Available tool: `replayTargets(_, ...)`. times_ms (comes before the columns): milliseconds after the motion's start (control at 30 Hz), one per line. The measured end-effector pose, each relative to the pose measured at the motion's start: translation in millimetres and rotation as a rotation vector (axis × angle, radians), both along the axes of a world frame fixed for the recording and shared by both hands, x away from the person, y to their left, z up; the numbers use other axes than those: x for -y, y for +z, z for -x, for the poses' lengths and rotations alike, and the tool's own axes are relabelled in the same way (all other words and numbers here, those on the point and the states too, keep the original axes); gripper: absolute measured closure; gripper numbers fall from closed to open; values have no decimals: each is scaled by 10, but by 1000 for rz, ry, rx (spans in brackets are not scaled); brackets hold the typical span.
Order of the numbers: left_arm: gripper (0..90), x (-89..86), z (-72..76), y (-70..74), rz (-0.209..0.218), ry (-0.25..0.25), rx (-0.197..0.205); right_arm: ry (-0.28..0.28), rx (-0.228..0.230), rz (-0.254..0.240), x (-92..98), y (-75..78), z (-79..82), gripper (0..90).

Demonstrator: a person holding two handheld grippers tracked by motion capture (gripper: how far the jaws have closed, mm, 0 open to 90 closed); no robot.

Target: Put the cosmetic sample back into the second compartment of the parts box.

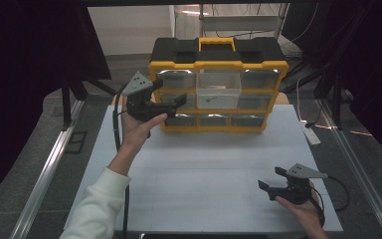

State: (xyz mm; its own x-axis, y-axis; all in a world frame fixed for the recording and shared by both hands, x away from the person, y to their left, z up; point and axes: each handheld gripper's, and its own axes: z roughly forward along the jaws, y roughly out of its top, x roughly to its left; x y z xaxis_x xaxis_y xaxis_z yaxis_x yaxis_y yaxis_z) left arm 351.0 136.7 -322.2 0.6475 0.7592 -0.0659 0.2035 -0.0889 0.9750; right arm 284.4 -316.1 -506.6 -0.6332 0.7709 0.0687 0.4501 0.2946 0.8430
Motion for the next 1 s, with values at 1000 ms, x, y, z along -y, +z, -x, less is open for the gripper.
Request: replayTargets(1000,68,-403,488,-807,-36,63,-91,6,-2,-17,28,7,4,138)
